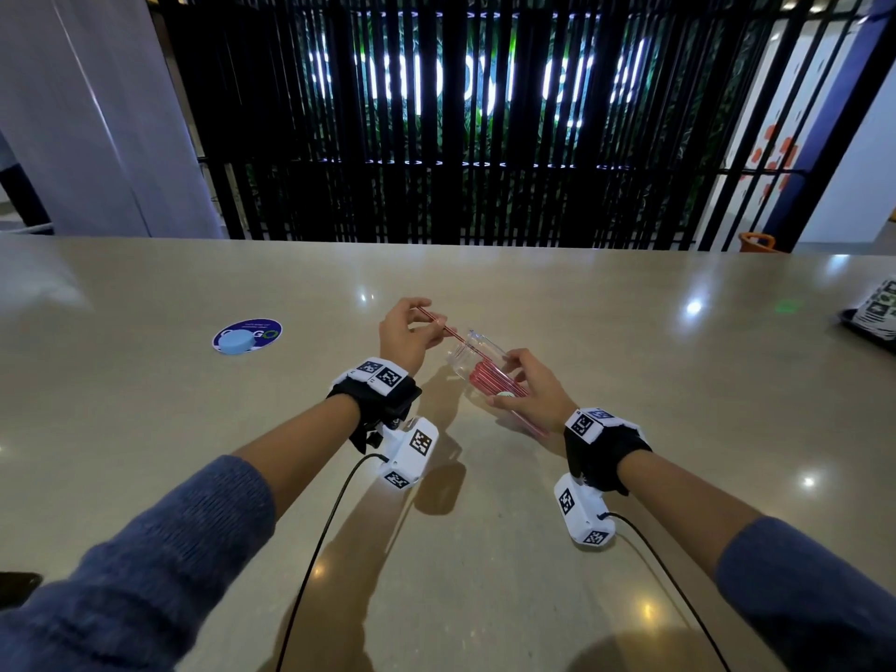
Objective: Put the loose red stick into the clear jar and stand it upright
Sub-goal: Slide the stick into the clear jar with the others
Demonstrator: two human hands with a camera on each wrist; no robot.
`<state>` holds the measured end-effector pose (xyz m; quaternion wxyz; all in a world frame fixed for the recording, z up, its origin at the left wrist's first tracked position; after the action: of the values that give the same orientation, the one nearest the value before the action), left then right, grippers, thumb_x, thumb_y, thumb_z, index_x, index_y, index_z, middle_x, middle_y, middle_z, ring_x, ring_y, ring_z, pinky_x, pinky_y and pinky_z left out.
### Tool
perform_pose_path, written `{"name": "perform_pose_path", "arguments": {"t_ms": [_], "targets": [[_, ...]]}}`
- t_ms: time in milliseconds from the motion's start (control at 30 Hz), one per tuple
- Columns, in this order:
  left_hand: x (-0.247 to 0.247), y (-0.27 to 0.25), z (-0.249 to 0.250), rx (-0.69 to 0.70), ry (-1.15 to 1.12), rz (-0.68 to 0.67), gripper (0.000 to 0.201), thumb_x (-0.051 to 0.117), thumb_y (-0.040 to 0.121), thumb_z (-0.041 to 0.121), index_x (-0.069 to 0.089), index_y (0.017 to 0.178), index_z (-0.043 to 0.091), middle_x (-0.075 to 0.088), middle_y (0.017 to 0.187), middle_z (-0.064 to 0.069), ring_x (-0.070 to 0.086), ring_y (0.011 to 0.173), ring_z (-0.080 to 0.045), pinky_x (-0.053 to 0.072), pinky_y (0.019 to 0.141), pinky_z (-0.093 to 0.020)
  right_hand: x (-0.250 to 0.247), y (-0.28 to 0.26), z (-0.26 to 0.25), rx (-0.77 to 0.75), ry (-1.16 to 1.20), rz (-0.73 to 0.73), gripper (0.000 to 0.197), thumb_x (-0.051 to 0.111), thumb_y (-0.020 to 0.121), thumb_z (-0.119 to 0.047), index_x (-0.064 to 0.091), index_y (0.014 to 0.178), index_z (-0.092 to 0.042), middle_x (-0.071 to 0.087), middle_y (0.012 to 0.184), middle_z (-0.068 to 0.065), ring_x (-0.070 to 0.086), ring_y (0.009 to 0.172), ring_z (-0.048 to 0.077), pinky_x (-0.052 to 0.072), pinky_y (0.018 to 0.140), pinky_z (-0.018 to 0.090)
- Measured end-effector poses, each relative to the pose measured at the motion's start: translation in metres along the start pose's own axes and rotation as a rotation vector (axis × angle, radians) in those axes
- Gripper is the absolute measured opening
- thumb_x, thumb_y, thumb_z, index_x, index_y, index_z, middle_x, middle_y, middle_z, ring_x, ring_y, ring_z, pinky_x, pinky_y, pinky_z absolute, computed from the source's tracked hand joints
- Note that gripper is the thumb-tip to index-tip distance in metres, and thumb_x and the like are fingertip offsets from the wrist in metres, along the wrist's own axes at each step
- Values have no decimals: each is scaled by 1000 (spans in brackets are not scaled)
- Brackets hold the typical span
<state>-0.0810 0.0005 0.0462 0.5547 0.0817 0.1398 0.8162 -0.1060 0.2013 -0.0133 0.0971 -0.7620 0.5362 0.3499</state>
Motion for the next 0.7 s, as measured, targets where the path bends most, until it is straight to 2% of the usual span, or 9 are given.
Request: {"name": "perform_pose_path", "arguments": {"t_ms": [100, 167, 233, 300, 433, 500, 600, 633, 700], "targets": [[9, -4, -5, -22, 51, -51, 35, 59, 89, 4, 55, 122, -8, 68, 112, -29, 72, 84, -30, 58, 68, -16, 1, -1, -1, -3, 6, 5, 67, 81, 69, -25, 46, 124, -8, 56, 112, 4, 55, 89, 17, 42, 70, 19], [13, -7, -5, -15, 118, -98, 36, 53, 94, 9, 56, 125, -7, 67, 117, -28, 69, 102, -33, 57, 76, -18, 1, -3, -2, -5, 31, 16, 67, 81, 68, -25, 46, 123, -8, 56, 111, 4, 55, 87, 17, 42, 69, 15], [13, -11, -2, 16, 199, -123, 37, 52, 94, 15, 59, 127, -3, 67, 121, -22, 65, 114, -29, 54, 95, -32, 0, -4, -3, -5, 63, 26, 67, 80, 66, -27, 47, 121, -9, 55, 109, 2, 56, 87, 17, 44, 70, 18], [11, -13, 0, 40, 240, -144, 39, 52, 95, 18, 59, 128, 0, 64, 129, -17, 59, 123, -24, 45, 108, -34, -1, -5, -5, -8, 68, 27, 67, 80, 65, -28, 47, 120, -10, 54, 106, 1, 56, 85, 17, 46, 75, 23], [9, -17, 1, 25, 220, -175, 45, 45, 98, 22, 48, 139, 4, 59, 136, -10, 51, 125, -9, 35, 106, -16, -1, -4, -2, 24, 87, 40, 59, 81, 66, -27, 43, 111, -23, 55, 102, -4, 54, 78, 6, 46, 77, 27], [8, -18, -1, -3, 211, -167, 47, 43, 99, 24, 44, 142, 4, 55, 140, -10, 48, 130, -11, 32, 103, -13, -1, -4, -1, 39, 98, 49, 58, 81, 66, -29, 42, 109, -27, 55, 98, -9, 53, 78, 1, 46, 79, 29], [9, -21, -12, -85, 128, -159, 57, 52, 94, 31, 38, 144, 8, 53, 141, -13, 48, 132, -23, 35, 106, -26, 0, -6, -7, 54, 158, 48, 53, 79, 72, -21, 42, 110, -23, 53, 102, -6, 52, 77, -2, 46, 65, 13], [10, -22, -17, -107, 104, -170, 64, 58, 90, 33, 36, 144, 9, 53, 140, -13, 50, 131, -25, 38, 108, -32, 1, -6, -11, 56, 202, 50, 51, 78, 74, -18, 42, 111, -21, 52, 103, -4, 52, 77, -2, 45, 57, 6], [14, -25, -25, -140, 82, -199, 79, 71, 77, 38, 36, 141, 10, 52, 139, -12, 52, 127, -27, 43, 107, -42, 4, -7, -19, 40, 257, 65, 49, 75, 77, -12, 42, 113, -17, 53, 103, 1, 51, 75, -3, 42, 52, 0]]}}
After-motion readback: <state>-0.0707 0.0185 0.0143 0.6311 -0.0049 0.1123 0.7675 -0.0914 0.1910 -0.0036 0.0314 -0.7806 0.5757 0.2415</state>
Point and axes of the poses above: each hand's wrist, its own y-axis towards the middle knuckle, its own x-axis out of the palm, z = x × y, the point moved 6 cm from there along y, towards the middle knuckle
